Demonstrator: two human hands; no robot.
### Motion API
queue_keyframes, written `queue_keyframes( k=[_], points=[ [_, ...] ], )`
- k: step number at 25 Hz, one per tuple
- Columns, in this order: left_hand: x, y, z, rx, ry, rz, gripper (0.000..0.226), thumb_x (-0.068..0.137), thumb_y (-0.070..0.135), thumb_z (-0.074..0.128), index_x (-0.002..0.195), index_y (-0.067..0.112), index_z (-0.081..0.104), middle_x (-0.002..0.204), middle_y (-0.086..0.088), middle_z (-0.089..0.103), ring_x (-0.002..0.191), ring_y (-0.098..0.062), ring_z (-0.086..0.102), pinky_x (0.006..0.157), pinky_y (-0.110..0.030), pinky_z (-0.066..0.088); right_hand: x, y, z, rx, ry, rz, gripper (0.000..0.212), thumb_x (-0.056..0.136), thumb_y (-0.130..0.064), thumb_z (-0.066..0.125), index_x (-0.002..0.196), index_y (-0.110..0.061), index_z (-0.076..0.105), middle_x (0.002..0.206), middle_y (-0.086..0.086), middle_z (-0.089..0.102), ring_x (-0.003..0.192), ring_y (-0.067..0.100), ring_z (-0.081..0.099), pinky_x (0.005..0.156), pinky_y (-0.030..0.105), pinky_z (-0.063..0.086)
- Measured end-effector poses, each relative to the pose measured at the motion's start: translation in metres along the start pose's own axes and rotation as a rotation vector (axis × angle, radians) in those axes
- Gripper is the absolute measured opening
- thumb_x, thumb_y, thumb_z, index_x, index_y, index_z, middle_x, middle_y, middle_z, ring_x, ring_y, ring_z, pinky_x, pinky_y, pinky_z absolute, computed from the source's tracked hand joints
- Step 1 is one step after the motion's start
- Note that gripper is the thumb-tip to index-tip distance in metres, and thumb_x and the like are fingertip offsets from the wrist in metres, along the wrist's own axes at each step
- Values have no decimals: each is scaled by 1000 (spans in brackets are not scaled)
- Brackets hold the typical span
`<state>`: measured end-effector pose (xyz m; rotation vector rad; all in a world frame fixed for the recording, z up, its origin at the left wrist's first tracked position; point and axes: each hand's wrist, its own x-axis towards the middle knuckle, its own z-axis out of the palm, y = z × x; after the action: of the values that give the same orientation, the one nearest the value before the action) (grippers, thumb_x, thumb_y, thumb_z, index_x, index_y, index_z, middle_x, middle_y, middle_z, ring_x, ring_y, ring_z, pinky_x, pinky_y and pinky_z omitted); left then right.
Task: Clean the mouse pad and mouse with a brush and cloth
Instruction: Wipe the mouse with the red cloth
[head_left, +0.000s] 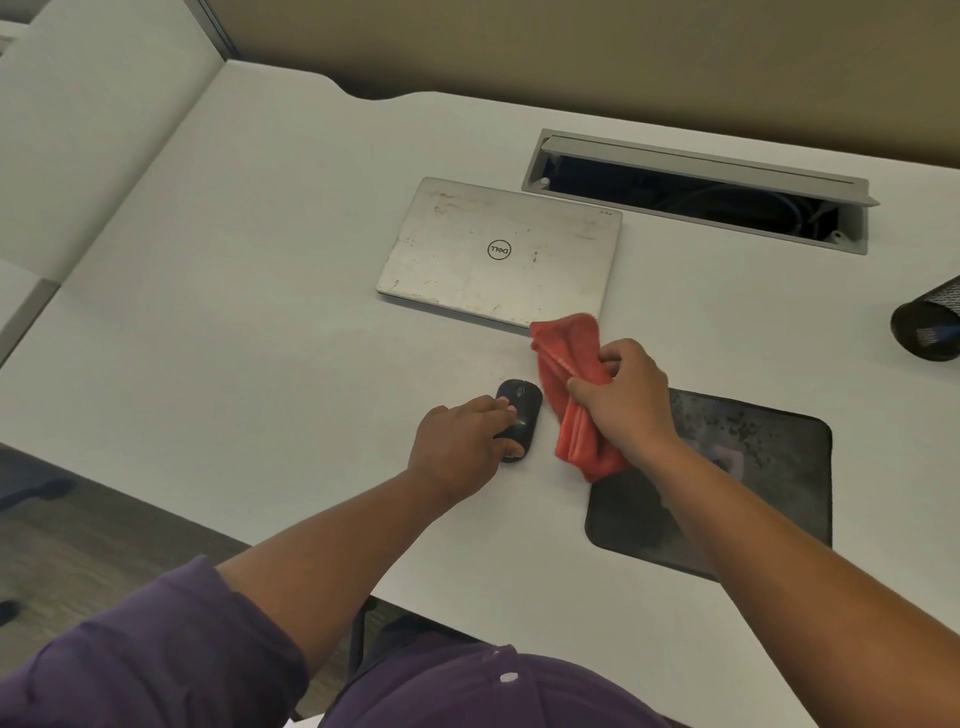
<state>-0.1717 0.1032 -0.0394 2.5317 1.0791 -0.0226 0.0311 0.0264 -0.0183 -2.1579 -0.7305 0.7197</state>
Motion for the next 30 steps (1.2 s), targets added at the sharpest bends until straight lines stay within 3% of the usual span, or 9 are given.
queue_keyframes(
  k=[4, 9, 11, 13, 15, 17, 20, 25, 30],
  points=[
    [0, 2, -1, -10, -11, -19, 37, 85, 42, 72, 120, 30, 71, 136, 11, 61, 106, -13, 65, 78, -28, 42, -1, 2, 7, -602, 65, -280, 29, 88, -25, 66, 114, -25, 53, 103, 1, 54, 86, 24, 50, 66, 37, 46],
    [0, 1, -2, -9, -17, -3, 35, 86, 41, 71, 120, 30, 71, 136, 11, 61, 105, -15, 66, 77, -29, 46, -11, 11, 13, -546, -301, -211, 53, 89, -24, 60, 138, -38, 47, 146, 1, 32, 125, 31, 37, 91, 45, 49],
    [0, 1, -2, -14, -24, -12, 36, 87, 41, 70, 122, 31, 70, 137, 13, 59, 107, -13, 64, 78, -28, 46, -6, 8, 8, -579, -389, -175, 60, 90, -18, 55, 143, -44, 42, 142, -1, 34, 120, 29, 42, 91, 42, 48],
    [0, 2, -2, -9, -28, -14, 36, 88, 42, 68, 123, 32, 69, 138, 14, 58, 108, -13, 64, 79, -28, 45, 1, 1, 2, -615, -327, -206, 58, 90, -12, 54, 141, -40, 46, 127, 0, 41, 103, 27, 49, 82, 39, 50],
    [0, 2, -2, -1, -25, -10, 36, 88, 42, 68, 123, 32, 68, 138, 14, 58, 107, -14, 64, 78, -28, 45, 6, -8, -1, -696, -146, -319, 46, 86, -4, 56, 127, -24, 51, 112, 5, 48, 86, 25, 48, 67, 37, 46],
    [0, 2, -2, -2, -17, -4, 36, 88, 41, 69, 122, 31, 69, 136, 14, 60, 104, -14, 65, 75, -27, 45, 5, -18, 4, -701, -111, -365, 26, 82, -1, 56, 102, -16, 49, 98, 7, 53, 79, 26, 49, 61, 36, 38],
    [0, 1, -1, -4, -12, 6, 34, 85, 40, 71, 118, 30, 71, 131, 14, 63, 101, -14, 66, 72, -26, 44, -4, -17, 22, -629, -330, -369, 11, 85, -10, 52, 90, -18, 56, 96, -1, 46, 90, 24, 48, 66, 33, 34],
    [2, 1, -2, 9, -23, 24, 34, 85, 41, 71, 117, 30, 71, 129, 14, 63, 101, -15, 66, 68, -24, 39, 7, -18, 26, -663, -477, -326, 37, 91, -15, 48, 122, -29, 63, 107, 0, 37, 95, 25, 44, 73, 34, 38],
    [4, 2, -5, 43, -38, 27, 31, 86, 43, 69, 115, 31, 70, 124, 16, 63, 97, -14, 65, 66, -25, 38, 16, -39, 22, -732, -593, -324, 21, 88, -11, 51, 95, -25, 65, 108, 2, 48, 89, 24, 56, 68, 31, 43]
  ],
)
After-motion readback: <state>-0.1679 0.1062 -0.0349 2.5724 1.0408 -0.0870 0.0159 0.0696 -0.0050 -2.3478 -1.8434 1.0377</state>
